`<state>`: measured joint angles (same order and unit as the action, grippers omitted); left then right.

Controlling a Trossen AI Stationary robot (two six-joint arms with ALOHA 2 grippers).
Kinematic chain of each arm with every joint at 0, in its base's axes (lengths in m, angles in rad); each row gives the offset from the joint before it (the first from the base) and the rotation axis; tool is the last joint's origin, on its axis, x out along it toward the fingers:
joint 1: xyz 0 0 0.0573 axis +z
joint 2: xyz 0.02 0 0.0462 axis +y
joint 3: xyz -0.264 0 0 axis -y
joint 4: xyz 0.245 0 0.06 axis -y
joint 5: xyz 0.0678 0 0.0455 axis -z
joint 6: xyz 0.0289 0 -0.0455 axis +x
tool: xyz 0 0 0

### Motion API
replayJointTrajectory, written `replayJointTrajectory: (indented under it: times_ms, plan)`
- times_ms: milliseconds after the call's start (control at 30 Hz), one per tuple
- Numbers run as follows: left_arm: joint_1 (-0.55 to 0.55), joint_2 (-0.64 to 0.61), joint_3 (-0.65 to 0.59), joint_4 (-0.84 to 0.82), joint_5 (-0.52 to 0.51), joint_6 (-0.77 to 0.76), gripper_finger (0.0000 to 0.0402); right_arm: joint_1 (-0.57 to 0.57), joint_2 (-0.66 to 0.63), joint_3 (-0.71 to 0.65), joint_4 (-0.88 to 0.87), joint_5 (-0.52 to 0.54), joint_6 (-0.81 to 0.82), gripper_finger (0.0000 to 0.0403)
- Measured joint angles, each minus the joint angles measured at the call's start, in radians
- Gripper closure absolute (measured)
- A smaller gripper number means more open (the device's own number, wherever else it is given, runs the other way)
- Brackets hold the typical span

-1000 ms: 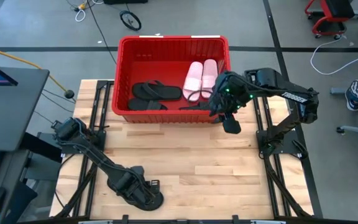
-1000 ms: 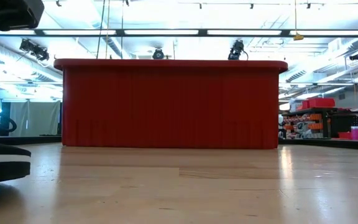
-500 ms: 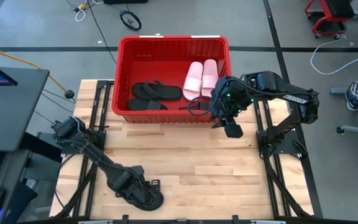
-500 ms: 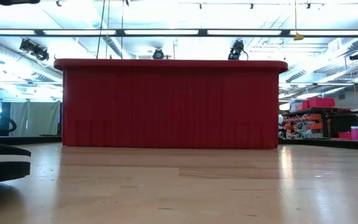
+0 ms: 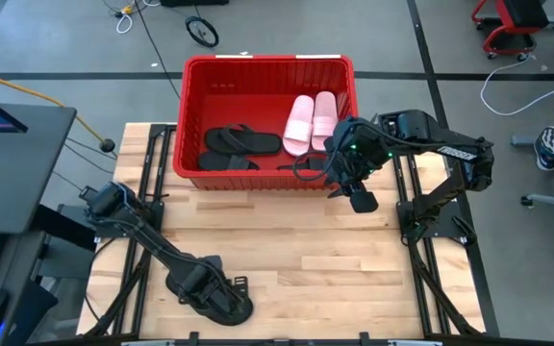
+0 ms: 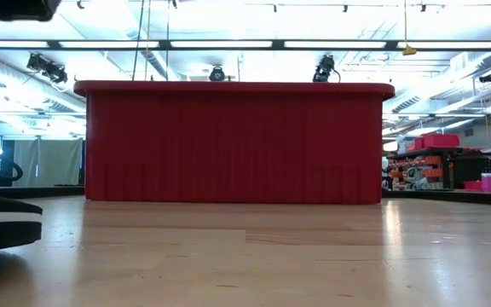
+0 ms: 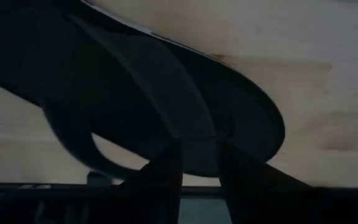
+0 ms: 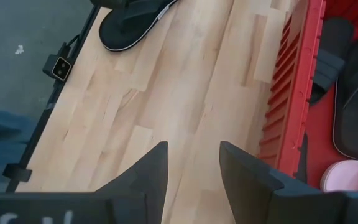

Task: Pick and place slides into bin
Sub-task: Put the black slipper into the red bin

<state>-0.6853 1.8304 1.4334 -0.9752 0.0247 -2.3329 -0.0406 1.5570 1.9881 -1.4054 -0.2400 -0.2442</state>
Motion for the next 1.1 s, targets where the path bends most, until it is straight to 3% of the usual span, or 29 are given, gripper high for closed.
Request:
replayJointTrajectory:
  times_ms: [567,1100]
  plan:
    - [-0.013,0.035,-0.001,0.011,0.081,-0.009,0.0312,0.000,0.000,0.000,0.000,-0.001,-0.002,0.0254]
    - [-0.004,0.120,0.000,0.187,-0.005,0.080,0.0354,0.000,0.000,0.000,0.004,-0.001,0.005,0.0254]
